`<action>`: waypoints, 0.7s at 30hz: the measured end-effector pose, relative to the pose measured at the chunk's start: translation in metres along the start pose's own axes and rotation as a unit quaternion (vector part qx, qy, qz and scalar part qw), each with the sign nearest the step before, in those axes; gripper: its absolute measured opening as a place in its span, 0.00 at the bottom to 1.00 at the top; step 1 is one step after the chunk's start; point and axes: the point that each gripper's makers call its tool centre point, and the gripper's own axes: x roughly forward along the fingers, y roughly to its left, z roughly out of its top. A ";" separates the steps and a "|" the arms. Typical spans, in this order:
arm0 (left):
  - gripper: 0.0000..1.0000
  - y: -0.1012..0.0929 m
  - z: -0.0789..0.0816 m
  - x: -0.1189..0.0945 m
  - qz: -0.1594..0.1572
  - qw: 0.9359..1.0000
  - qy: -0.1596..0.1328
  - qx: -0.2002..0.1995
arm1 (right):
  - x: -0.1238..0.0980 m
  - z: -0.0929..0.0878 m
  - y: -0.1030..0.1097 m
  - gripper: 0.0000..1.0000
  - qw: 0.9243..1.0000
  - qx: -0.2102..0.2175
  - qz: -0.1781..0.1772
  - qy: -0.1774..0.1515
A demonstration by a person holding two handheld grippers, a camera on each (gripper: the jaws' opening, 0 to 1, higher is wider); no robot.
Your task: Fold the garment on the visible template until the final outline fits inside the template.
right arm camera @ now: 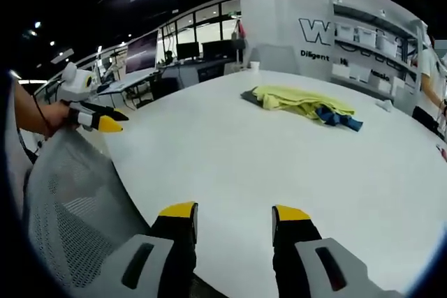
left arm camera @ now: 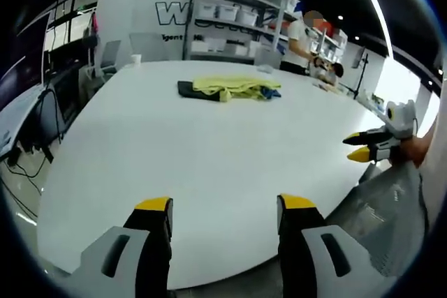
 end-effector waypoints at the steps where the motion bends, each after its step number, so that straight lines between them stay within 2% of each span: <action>1: 0.60 0.000 0.000 0.000 0.000 1.000 0.000 0.000 | 0.000 0.000 0.001 0.38 1.000 -0.001 0.001 0.000; 12: 0.60 -0.008 -0.004 0.002 -0.012 1.000 0.013 0.002 | -0.003 0.001 -0.006 0.39 1.000 0.012 -0.006 -0.012; 21: 0.65 -0.003 -0.001 0.000 -0.015 1.000 0.012 -0.023 | -0.004 0.004 -0.006 0.38 1.000 0.017 0.000 -0.022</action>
